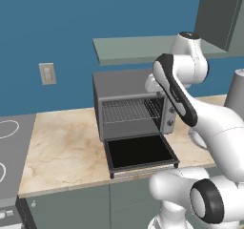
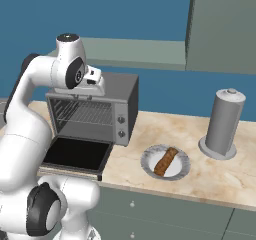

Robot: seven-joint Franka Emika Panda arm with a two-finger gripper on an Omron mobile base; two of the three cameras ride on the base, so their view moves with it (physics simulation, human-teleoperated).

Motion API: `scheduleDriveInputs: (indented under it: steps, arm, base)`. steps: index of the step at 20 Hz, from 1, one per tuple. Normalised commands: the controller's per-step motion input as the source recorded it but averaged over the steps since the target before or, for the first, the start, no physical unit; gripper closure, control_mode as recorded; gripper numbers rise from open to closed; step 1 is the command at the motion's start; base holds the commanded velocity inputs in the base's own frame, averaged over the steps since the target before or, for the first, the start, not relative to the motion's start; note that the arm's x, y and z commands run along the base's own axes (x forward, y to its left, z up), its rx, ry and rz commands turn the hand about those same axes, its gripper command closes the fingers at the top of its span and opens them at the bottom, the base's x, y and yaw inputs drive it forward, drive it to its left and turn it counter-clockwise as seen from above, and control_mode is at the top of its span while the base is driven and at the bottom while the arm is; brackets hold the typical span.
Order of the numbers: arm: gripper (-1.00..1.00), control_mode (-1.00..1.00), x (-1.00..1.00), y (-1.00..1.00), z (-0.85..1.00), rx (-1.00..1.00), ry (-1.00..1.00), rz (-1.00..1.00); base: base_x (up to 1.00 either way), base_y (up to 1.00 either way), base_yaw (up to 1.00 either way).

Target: Pull the toaster oven rack outwards. Pick up the baguette from the plate and place it on the toaster oven rack. Close the toaster oven door fully and set the temperature to the lowest setting.

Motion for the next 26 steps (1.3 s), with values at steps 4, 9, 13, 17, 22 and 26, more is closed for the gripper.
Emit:
scheduleDriveInputs:
  steps: [4,9,13,17,22,26]
  arm:
    - [-1.0,-1.0,-0.05,0.01,0.0,0.0,-0.06,0.0]
    - [-1.0,-1.0,-0.13,0.13,-0.17,-0.04,-0.08,0.0]
    - [-1.0,-1.0,-0.18,0.15,-0.21,-0.04,-0.1,-0.01]
    - [-1.0,-1.0,-0.18,0.06,-0.17,0.0,-0.07,-0.13]
    - [-1.0,-1.0,-0.09,0.04,-0.22,0.0,-0.04,-0.23]
    - [-1.0,-1.0,0.0,0.07,-0.2,0.0,-0.01,-0.21]
  base:
    - [0.0,0.0,0.0]
    - [0.0,0.0,0.0]
    - [0.0,0.0,0.0]
    - [0.0,0.0,0.0]
    - [0.0,0.0,0.0]
    - [0.0,0.0,0.0]
